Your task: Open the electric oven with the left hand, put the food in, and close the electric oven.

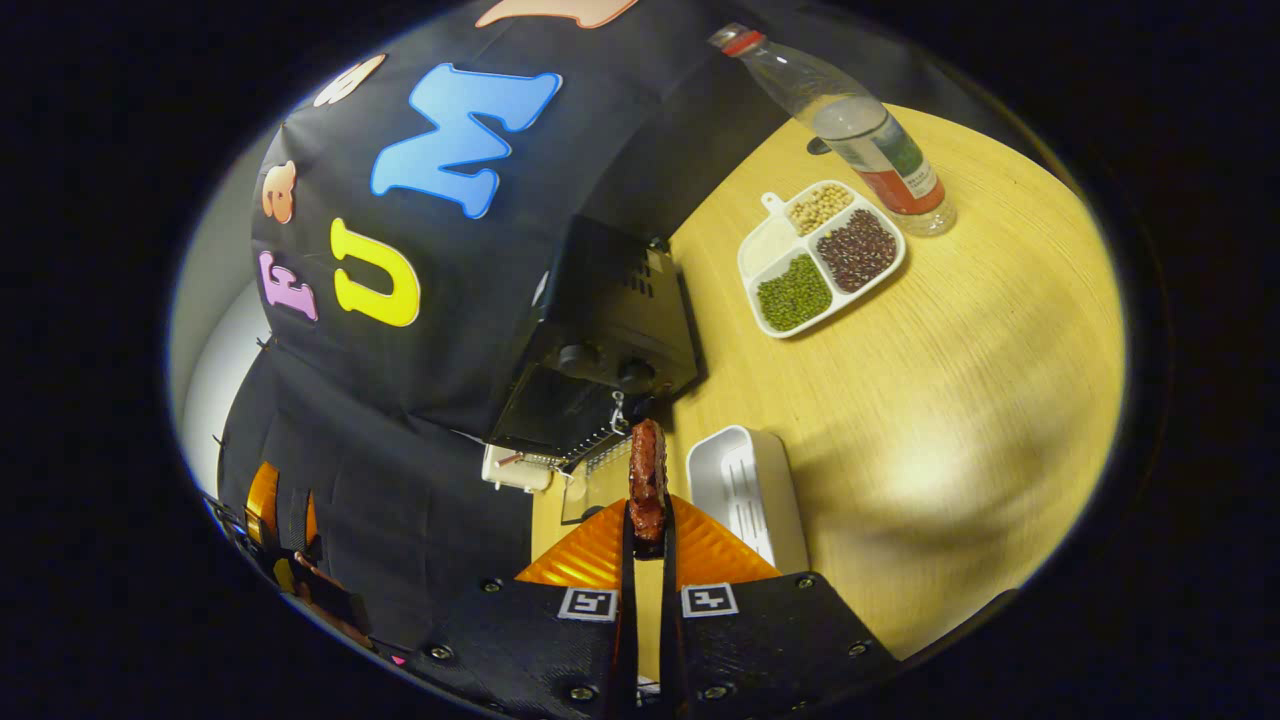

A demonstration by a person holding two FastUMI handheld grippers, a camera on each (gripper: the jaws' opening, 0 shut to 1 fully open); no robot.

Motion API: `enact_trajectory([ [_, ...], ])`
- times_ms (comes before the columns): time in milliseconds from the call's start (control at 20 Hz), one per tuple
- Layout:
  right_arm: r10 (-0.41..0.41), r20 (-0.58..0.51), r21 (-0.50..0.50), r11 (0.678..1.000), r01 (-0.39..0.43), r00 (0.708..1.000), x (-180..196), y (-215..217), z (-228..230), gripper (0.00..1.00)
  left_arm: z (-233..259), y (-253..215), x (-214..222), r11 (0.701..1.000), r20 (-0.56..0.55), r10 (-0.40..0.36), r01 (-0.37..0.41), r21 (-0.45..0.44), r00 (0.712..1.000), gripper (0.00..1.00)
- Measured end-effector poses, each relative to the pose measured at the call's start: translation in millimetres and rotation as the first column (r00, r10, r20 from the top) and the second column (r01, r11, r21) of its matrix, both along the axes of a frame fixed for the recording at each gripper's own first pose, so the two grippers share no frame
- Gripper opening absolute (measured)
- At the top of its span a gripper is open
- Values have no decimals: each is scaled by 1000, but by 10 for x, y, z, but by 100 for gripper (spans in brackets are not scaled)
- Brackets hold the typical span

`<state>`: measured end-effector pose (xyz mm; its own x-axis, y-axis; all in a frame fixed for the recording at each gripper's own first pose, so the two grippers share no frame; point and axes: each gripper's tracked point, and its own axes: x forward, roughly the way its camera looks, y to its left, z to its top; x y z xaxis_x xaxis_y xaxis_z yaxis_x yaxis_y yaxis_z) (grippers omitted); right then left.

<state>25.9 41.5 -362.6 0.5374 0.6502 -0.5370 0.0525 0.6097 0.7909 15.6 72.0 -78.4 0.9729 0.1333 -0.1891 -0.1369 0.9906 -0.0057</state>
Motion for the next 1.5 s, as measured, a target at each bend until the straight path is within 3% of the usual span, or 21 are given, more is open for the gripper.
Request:
enact_trajectory([
  [400,-12,94,92,996,4,995,176,549,615,9,-50,288,60,999,6,-45,45,-12,999,100],
  [600,-6,115,109,994,-6,993,302,908,702,9,-95,552,56,998,7,-51,52,-24,999,100],
  [650,-4,118,108,994,-8,993,332,995,697,9,-97,633,39,998,12,-56,56,-19,998,100],
  [700,-6,119,98,995,-5,993,368,1080,687,9,-109,734,28,999,13,-53,53,-13,999,89],
  [950,-23,131,74,997,14,991,575,1469,588,9,-33,1167,-73,999,41,-42,43,-10,998,89],
  [1000,-33,122,62,998,25,992,613,1533,527,9,5,1250,-91,999,52,-39,39,0,998,100],
  [1250,-114,41,-10,993,115,993,884,1809,106,9,-6,1565,-193,1000,45,-13,13,0,999,100],
  [1500,-161,20,-2,987,161,987,1076,2088,-77,9,-35,1714,-264,1000,35,1,-1,1,999,100],
])
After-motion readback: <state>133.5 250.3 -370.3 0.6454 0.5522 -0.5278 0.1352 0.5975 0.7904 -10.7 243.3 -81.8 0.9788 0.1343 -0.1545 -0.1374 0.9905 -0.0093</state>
